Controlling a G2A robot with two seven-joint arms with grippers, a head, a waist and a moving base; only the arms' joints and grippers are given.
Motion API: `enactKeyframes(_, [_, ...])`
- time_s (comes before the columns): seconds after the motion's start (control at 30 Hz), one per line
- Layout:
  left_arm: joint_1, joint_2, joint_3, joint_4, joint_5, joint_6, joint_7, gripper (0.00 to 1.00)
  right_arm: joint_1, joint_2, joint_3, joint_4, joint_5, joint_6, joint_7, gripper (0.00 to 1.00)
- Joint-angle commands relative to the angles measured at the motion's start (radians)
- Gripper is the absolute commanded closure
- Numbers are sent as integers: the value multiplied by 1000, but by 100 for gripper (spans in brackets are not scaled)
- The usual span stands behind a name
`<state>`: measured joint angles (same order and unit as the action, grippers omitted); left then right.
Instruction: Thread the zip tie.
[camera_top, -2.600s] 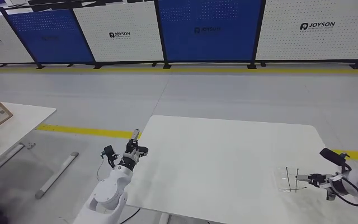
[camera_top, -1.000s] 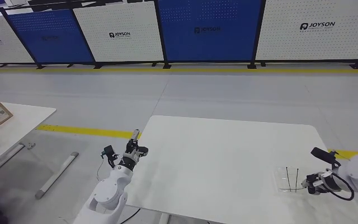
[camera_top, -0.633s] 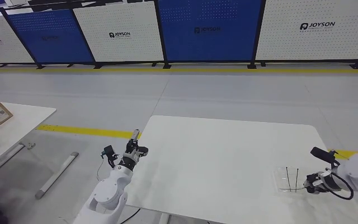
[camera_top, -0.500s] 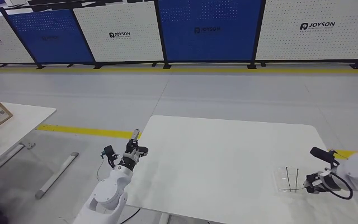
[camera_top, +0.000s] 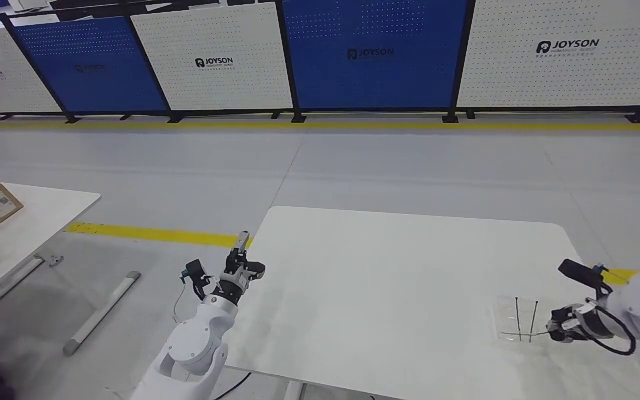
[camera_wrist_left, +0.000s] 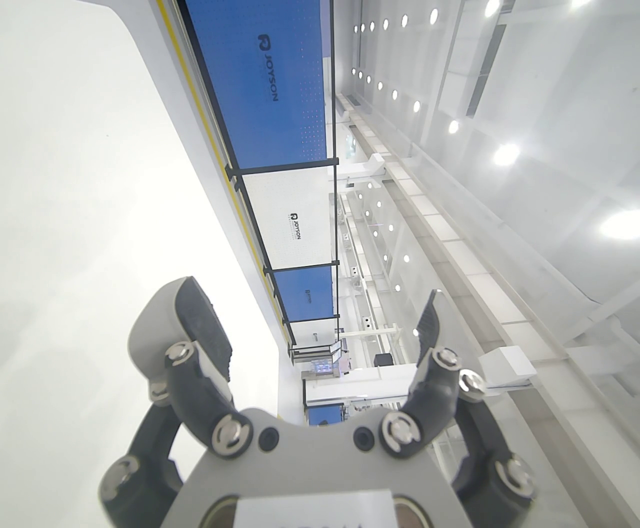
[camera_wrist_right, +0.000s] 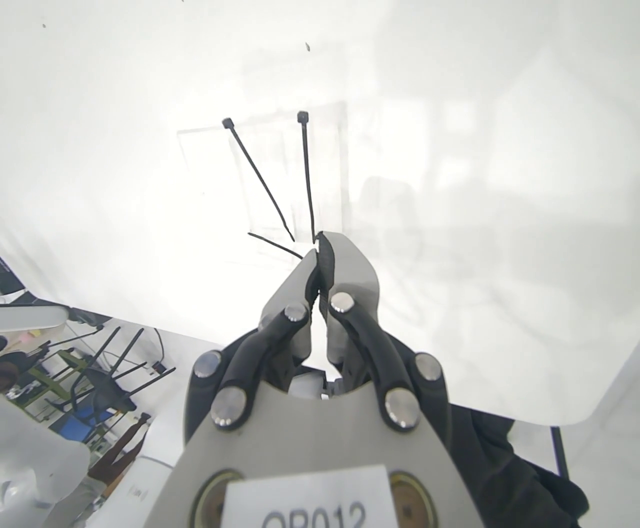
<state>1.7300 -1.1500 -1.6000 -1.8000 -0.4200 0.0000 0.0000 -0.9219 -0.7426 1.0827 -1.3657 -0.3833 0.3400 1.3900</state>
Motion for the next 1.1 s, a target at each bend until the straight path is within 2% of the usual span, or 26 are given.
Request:
enactKeyframes(0.0, [0,0,0,0,0,0,0,0,-14,6,25,-14,3,0,0,100])
enactKeyframes(0.1, [0,0,0,0,0,0,0,0,-46,16,74,-38,22,0,0,100])
enactKeyframes(0.17, [0,0,0,0,0,0,0,0,-80,27,124,-59,40,0,-4,100])
enactKeyframes(0.23, [0,0,0,0,0,0,0,0,-127,36,194,-83,110,-7,-31,100])
enactKeyframes(0.3, [0,0,0,0,0,0,0,0,-176,46,254,-96,161,-38,-43,100])
enactKeyframes(0.37, [0,0,0,0,0,0,0,0,-235,56,319,-99,232,-112,-34,100])
enactKeyframes(0.8, [0,0,0,0,0,0,0,0,-242,57,326,-98,240,-122,-29,100])
enactKeyframes(0.9, [0,0,0,0,0,0,0,0,-253,56,338,-121,258,-146,-82,100])
enactKeyframes(0.93, [0,0,0,0,0,0,0,0,-259,56,354,-133,295,-190,-83,100])
enactKeyframes(0.97, [0,0,0,0,0,0,0,0,-265,58,367,-131,306,-211,-85,100])
enactKeyframes(1.07, [0,0,0,0,0,0,0,0,-272,61,396,-167,329,-245,-95,100])
